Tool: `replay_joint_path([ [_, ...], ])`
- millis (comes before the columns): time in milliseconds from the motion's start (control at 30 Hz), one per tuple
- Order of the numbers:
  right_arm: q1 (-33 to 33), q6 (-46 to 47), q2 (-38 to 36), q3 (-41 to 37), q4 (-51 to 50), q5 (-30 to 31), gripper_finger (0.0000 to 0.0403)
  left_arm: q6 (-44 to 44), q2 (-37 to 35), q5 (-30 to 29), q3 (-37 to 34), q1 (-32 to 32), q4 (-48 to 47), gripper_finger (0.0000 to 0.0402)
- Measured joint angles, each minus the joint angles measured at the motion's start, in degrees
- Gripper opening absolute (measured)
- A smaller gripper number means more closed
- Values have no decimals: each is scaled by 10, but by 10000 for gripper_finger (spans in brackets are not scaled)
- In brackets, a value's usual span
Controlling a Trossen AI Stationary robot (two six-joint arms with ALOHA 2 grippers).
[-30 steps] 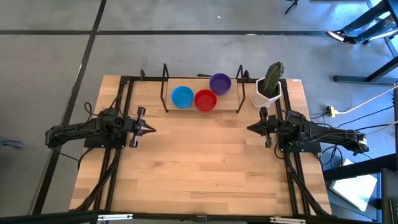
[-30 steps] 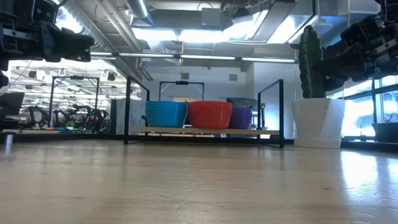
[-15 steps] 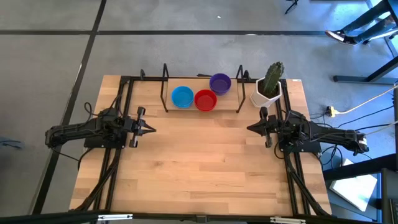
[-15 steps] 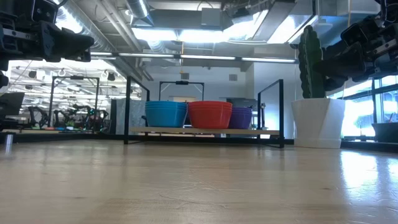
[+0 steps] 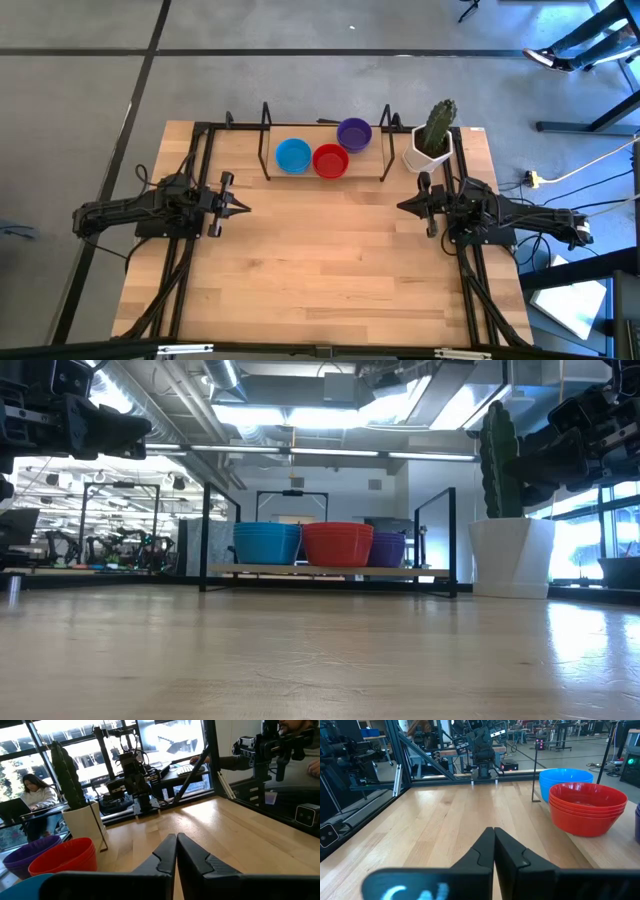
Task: Pick & Place Mini bowls
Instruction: Return to Home Position
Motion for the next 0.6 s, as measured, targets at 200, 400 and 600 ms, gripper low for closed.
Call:
replay_joint_path([
  [200,0,0,0,0,0,0,8,0,0,0,0,0,0,6],
  [400,0,0,0,0,0,0,8,0,0,0,0,0,0,9],
  [600,0,0,0,0,0,0,8,0,0,0,0,0,0,9],
])
